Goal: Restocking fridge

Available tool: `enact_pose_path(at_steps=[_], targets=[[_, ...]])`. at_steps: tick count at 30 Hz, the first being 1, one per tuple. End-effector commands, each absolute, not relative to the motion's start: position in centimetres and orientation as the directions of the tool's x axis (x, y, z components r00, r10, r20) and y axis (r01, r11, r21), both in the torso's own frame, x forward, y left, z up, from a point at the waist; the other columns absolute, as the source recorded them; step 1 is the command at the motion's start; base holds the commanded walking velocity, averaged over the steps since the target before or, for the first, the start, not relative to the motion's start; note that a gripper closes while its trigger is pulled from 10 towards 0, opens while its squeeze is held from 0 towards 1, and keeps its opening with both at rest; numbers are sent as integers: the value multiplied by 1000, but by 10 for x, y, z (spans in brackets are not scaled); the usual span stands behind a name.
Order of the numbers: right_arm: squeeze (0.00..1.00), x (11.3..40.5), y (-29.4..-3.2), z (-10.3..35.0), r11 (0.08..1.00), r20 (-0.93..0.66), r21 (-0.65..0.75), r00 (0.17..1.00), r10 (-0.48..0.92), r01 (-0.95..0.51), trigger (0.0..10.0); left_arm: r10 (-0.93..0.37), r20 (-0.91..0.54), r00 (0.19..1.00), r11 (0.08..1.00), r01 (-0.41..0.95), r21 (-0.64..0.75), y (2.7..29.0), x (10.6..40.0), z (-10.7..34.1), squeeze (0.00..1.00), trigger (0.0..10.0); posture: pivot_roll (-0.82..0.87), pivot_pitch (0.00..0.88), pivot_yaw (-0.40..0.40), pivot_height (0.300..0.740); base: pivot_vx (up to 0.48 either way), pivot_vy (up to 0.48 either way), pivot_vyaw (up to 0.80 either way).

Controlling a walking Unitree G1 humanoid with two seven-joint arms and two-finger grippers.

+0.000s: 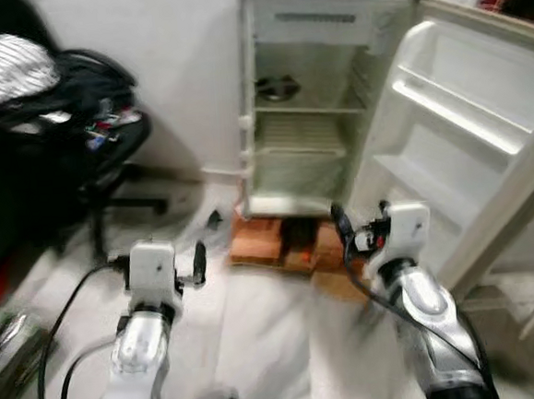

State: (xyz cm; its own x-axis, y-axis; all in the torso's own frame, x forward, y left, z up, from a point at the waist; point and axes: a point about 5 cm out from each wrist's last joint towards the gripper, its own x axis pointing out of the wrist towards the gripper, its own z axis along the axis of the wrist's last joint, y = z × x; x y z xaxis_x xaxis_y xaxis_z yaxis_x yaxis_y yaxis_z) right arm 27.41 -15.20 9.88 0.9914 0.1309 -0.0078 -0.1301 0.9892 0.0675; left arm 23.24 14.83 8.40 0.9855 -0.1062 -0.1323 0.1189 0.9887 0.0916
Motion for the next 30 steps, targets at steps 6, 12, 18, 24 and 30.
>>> enact_pose_path(at_steps=[6, 12, 18, 24, 30], targets=[[0, 277, -157, 101, 993, -9, 57, 995, 100, -99, 10000, -155, -133, 979, 981, 168, 95, 145, 234, 84, 0, 10000, 84, 0, -21, 740, 372, -178, 0], [0, 279, -158, 103, 995, -4, 53, 996, 88, -88, 10000, -154, -134, 979, 979, 170, 113, 147, 235, 83, 0, 10000, 85, 0, -19, 740, 430, -45, 0], [0, 281, -158, 102, 996, -3, 47, 997, 81, -81, 10000, -163, -122, 979, 976, 178, 122, 146, 235, 83, 0, 10000, 87, 0, -16, 740, 456, 0, 0], [0, 281, -158, 102, 996, 0, 46, 997, 82, -82, 10000, -159, -121, 980, 977, 174, 127, 148, 235, 83, 0, 10000, 88, 0, -16, 740, 478, 0, 0], [0, 285, -158, 105, 995, 12, 41, 996, 89, -89, 10000, -169, -119, 978, 973, 185, 141, 144, 236, 82, 0, 10000, 89, 0, -21, 740, 459, 0, 0]])
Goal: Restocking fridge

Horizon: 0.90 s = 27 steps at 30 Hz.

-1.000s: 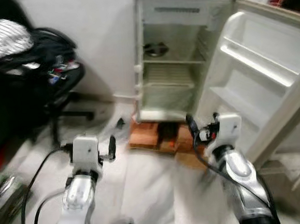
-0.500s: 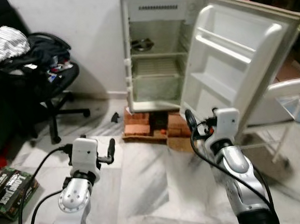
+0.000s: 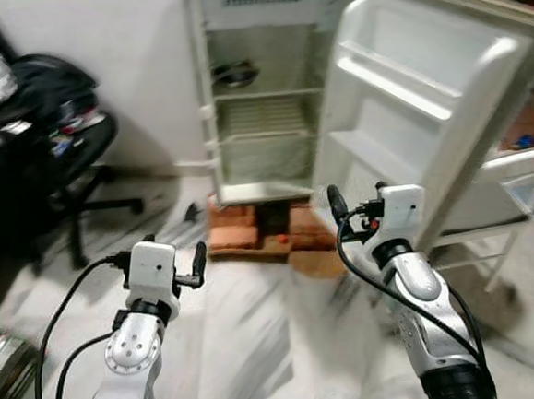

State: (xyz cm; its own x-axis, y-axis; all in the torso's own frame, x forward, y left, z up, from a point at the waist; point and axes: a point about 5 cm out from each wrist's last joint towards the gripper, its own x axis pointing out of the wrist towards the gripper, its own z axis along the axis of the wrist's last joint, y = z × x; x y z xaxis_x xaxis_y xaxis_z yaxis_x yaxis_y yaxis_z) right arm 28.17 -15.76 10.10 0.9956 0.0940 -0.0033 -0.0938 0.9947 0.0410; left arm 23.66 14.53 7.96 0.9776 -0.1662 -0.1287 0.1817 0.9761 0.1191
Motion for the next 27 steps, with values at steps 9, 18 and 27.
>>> enact_pose_path(at_steps=[9, 18, 27], targets=[[0, 288, -158, 106, 995, 15, 31, 995, 96, -97, 10000, -201, -138, 970, 966, 220, 138, 137, 233, 78, 0, 10000, 89, 0, -27, 740, 287, -352, 0], [0, 289, -156, 105, 994, 16, 29, 994, 108, -108, 10000, -223, -153, 963, 961, 244, 134, 133, 231, 74, 0, 10000, 89, 0, -28, 740, 0, -450, 0], [0, 275, -133, 87, 918, -100, 96, 914, 394, -385, 10000, -303, -152, 941, 940, 321, 114, 122, 224, 73, 0, 10000, 89, 0, -29, 740, 0, -416, 0]])
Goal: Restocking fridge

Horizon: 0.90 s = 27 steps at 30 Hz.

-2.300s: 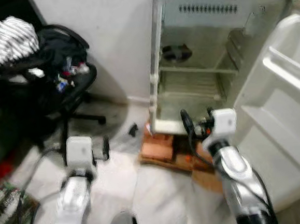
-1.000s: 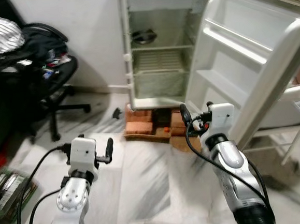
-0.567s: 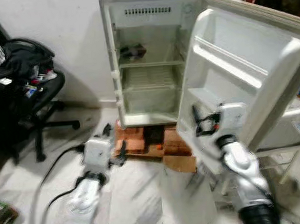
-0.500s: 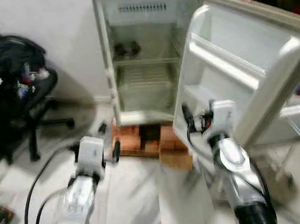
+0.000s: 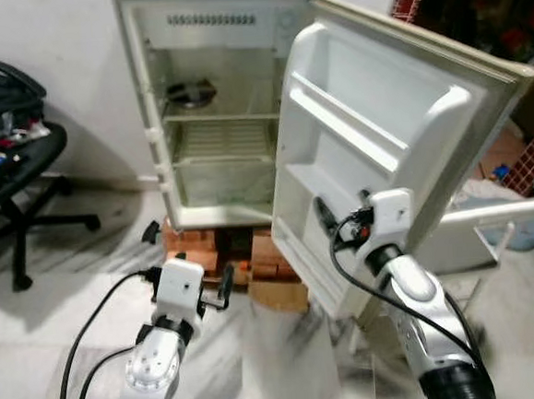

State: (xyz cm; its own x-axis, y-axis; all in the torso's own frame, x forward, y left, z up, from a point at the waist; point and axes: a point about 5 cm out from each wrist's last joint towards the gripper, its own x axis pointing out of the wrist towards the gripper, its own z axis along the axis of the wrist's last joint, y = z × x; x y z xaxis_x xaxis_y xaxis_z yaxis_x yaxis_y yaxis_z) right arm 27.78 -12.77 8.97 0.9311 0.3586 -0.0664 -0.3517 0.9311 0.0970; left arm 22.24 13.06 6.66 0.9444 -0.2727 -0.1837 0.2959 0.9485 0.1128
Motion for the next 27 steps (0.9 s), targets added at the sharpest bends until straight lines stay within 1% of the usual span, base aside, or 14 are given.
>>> enact_pose_path(at_steps=[1, 4, 6, 9, 10, 12, 14, 17, 18, 20, 21, 22, 25, 27], targets=[[0, 273, -132, 84, 906, -120, 98, 899, 422, -412, 10000, -303, -151, 941, 940, 321, 113, 122, 224, 73, 0, 10000, 89, 0, -29, 740, 0, -356, 0], [0, 270, -132, 78, 886, -160, 98, 871, 464, -454, 10000, -306, -151, 940, 939, 324, 115, 122, 225, 73, 0, 10000, 91, 0, -30, 740, 0, -480, 0], [0, 271, -135, 78, 892, -163, 73, 877, 452, -446, 10000, -298, -154, 942, 940, 318, 125, 124, 225, 72, 0, 10000, 92, 0, -30, 740, 0, -480, 0], [0, 282, -146, 88, 936, -110, 51, 929, 353, -349, 10000, -281, -181, 943, 942, 307, 139, 129, 225, 68, 0, 10000, 96, 0, -30, 740, 185, -417, 0], [0, 288, -150, 96, 953, -77, 90, 952, 297, -290, 10000, -273, -189, 943, 944, 301, 138, 131, 225, 67, 0, 10000, 95, 0, -29, 740, 379, -289, 0], [0, 292, -153, 101, 960, -58, 102, 962, 267, -260, 10000, -267, -186, 945, 949, 292, 121, 131, 225, 67, 0, 10000, 95, 0, -28, 740, 409, -244, 0], [0, 294, -155, 103, 966, -52, 88, 968, 247, -242, 10000, -265, -178, 948, 951, 287, 112, 131, 225, 68, 0, 10000, 95, 0, -28, 740, 431, 0, 0], [0, 296, -156, 103, 971, -53, 84, 972, 229, -224, 10000, -258, -173, 951, 958, 275, 84, 130, 226, 70, 0, 10000, 98, 0, -28, 740, 0, 0, 0], [0, 298, -155, 105, 972, -44, 81, 973, 225, -221, 10000, -225, -207, 952, 968, 242, 65, 132, 227, 67, 0, 10000, 101, 0, -29, 740, 0, 0, 0], [0, 300, -155, 106, 973, -38, 77, 975, 221, -217, 10000, -209, -224, 952, 973, 225, 49, 132, 228, 65, 0, 10000, 101, 0, -29, 740, 0, 0, 0], [0, 307, -155, 112, 979, -11, 79, 982, 189, -187, 10000, -171, -272, 947, 984, 178, 3, 136, 228, 60, 0, 10000, 106, 0, -30, 740, 0, 0, 0], [0, 310, -155, 115, 982, 0, 79, 985, 170, -169, 10000, -164, -284, 945, 985, 170, -2, 137, 228, 58, 0, 10000, 108, 0, -31, 740, 0, 0, 0], [0, 325, -154, 128, 987, 40, 112, 993, 111, -115, 10000, -149, -325, 934, 987, 163, 15, 140, 225, 52, 0, 10000, 118, 0, -32, 740, 0, 0, 0], [0, 334, -151, 137, 982, 60, 146, 992, 108, -116, 10000, -140, -346, 928, 986, 161, 31, 143, 224, 49, 0, 10000, 122, 0, -32, 740, 0, 0, 0]])
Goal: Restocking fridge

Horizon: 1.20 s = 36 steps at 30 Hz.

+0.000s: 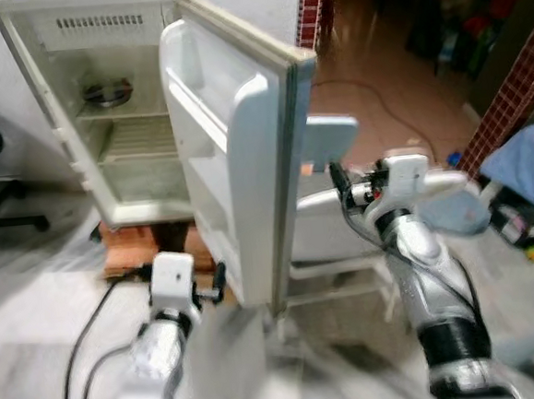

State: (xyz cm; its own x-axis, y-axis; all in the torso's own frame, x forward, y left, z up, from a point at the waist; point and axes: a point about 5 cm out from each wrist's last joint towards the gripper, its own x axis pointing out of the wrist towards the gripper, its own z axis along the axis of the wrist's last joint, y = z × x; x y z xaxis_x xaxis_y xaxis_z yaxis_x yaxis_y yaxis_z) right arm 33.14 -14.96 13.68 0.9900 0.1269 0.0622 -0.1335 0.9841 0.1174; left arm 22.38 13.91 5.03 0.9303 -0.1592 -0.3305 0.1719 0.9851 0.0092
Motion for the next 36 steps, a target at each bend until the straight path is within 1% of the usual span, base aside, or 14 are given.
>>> enact_pose_path(at_steps=[1, 4, 5, 12, 13, 14, 18, 21, 23, 24, 25, 27, 32, 36], targets=[[0, 338, -149, 141, 978, 75, 164, 990, 117, -128, 10000, -136, -356, 925, 986, 160, 39, 144, 224, 47, 0, 10000, 126, 0, -33, 740, 0, 0, 0], [0, 348, -145, 149, 974, 104, 173, 986, 131, -147, 10000, -133, -355, 925, 988, 152, 26, 144, 224, 48, 0, 10000, 133, 0, -36, 740, 0, 0, 0], [1000, 351, -145, 152, 969, 116, 191, 984, 135, -155, 10000, -126, -356, 926, 989, 146, 29, 144, 225, 48, 0, 10000, 147, 0, -42, 740, 0, 0, 0], [1000, 375, -134, 169, 959, 140, 253, 986, 96, -129, 10000, -101, -373, 922, 992, 124, 37, 146, 226, 48, 0, 10000, 176, 0, -58, 740, 0, 0, 0], [259, 379, -127, 174, 953, 147, 267, 983, 108, -144, 10000, -101, -377, 921, 991, 125, 41, 146, 225, 48, 0, 10000, 182, 0, -60, 740, 0, 0, 0], [0, 384, -107, 185, 925, 171, 308, 969, 177, -224, 10000, -101, -380, 919, 991, 127, 43, 146, 224, 47, 0, 10000, 189, 0, -61, 740, 0, 0, 0], [0, 383, -87, 193, 869, 202, 359, 938, 283, -340, 10000, -102, -380, 919, 991, 128, 45, 147, 223, 47, 0, 10000, 195, 0, -61, 740, 0, 0, 0], [0, 367, -46, 207, 642, 302, 474, 796, 524, -602, 10000, -106, -380, 919, 990, 133, 47, 148, 223, 47, 0, 10000, 198, 0, -59, 740, 0, 0, 0], [0, 367, -46, 207, 642, 302, 474, 796, 524, -602, 10000, -106, -380, 919, 990, 133, 47, 148, 223, 47, 0, 10000, 198, 0, -59, 740, 0, 0, 0], [0, 343, -24, 216, 410, 403, 507, 628, 665, -759, 10000, -115, -375, 920, 988, 144, 50, 148, 223, 48, 0, 10000, 200, 0, -54, 740, 0, 0, 0], [0, 328, -16, 221, 288, 450, 501, 530, 719, -816, 10000, -122, -371, 920, 987, 152, 54, 148, 224, 49, 0, 10000, 199, 0, -53, 740, 0, 0, 0], [0, 308, -10, 217, 204, 460, 466, 433, 775, -861, 10000, -128, -368, 921, 985, 161, 60, 148, 224, 50, 0, 10000, 196, 0, -49, 740, 0, 0, 0], [0, 335, -43, 163, 646, 206, 377, 740, 640, -664, 10000, -128, -357, 925, 985, 162, 66, 149, 226, 51, 0, 10000, 189, 0, -42, 740, 0, 0, 0], [0, 346, -86, 142, 839, 133, 298, 890, 436, -455, 10000, -115, -336, 935, 986, 150, 79, 150, 228, 54, 0, 10000, 182, 0, -39, 740, 0, 0, 0]])
